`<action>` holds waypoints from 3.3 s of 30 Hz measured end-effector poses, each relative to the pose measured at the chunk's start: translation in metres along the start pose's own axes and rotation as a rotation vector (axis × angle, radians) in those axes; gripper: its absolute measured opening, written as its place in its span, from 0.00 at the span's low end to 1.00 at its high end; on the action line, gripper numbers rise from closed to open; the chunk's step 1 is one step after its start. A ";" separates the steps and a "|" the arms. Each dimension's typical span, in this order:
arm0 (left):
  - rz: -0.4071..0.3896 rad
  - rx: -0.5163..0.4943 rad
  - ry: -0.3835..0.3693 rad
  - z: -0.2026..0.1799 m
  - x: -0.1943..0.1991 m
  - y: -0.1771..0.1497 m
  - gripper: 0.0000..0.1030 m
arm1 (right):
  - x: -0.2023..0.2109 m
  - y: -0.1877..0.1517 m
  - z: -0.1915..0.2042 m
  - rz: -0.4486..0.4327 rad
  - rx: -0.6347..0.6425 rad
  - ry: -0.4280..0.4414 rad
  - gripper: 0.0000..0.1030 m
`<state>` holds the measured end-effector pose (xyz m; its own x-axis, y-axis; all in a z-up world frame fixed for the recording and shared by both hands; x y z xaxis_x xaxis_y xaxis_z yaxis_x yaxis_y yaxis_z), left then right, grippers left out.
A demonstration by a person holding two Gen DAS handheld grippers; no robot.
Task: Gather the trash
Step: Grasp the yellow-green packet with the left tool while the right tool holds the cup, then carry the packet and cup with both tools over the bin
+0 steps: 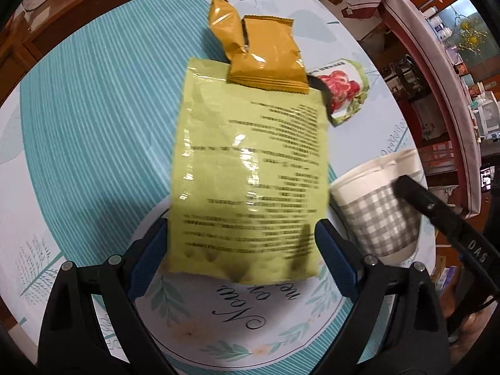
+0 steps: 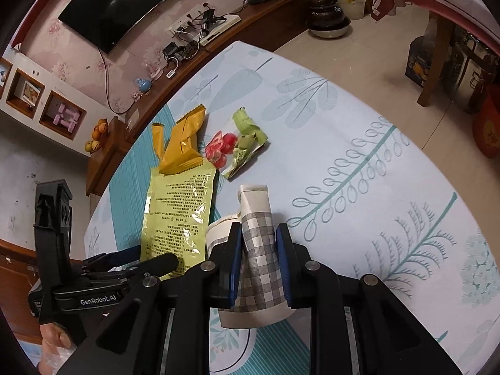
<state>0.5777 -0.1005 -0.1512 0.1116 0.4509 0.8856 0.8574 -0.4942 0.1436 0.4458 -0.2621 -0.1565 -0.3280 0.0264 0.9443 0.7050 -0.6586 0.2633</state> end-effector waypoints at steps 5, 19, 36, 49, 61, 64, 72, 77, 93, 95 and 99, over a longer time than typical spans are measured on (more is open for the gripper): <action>0.004 -0.027 -0.006 -0.012 -0.006 -0.005 0.88 | -0.013 -0.005 0.005 0.012 0.011 -0.001 0.20; -0.032 0.017 0.021 -0.019 0.003 -0.005 0.41 | -0.029 -0.007 0.025 0.021 0.045 0.033 0.20; -0.069 0.091 -0.008 -0.018 0.022 -0.067 0.01 | -0.017 -0.024 0.016 0.032 0.065 0.072 0.20; -0.128 0.081 0.040 -0.077 0.058 -0.181 0.00 | 0.037 -0.087 -0.019 0.042 0.146 0.132 0.20; -0.235 0.132 0.056 -0.141 0.090 -0.301 0.00 | 0.106 -0.163 -0.083 0.058 0.263 0.210 0.20; -0.285 0.167 0.070 -0.169 0.096 -0.341 0.00 | 0.129 -0.185 -0.106 0.052 0.314 0.241 0.20; -0.364 0.262 0.069 -0.237 0.084 -0.442 0.00 | 0.177 -0.248 -0.185 0.072 0.440 0.268 0.20; -0.330 0.295 0.068 -0.276 0.062 -0.506 0.00 | 0.192 -0.284 -0.223 0.101 0.491 0.247 0.20; -0.128 0.312 0.082 -0.263 -0.023 -0.604 0.00 | 0.135 -0.406 -0.272 0.145 0.516 0.082 0.20; -0.097 0.300 0.082 -0.249 -0.053 -0.605 0.00 | 0.102 -0.420 -0.277 0.155 0.487 0.059 0.20; -0.071 0.308 0.070 -0.215 -0.113 -0.603 0.00 | 0.027 -0.444 -0.288 0.153 0.439 0.018 0.20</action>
<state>-0.0597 -0.0130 -0.2432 0.0202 0.4185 0.9080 0.9746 -0.2107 0.0754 -0.0572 -0.1861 -0.3047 -0.2073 -0.0619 0.9763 0.9445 -0.2727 0.1832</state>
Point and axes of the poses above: each gripper's, at about its wrist camera, not at the fingertips, and x roughly against the way its jaws point, z to its left, y to its top, the point moved 4 cm from there along -x, roughly the way its jaws point, and after that the axes turned 11 degrees about -y, right-handed, at the moved point
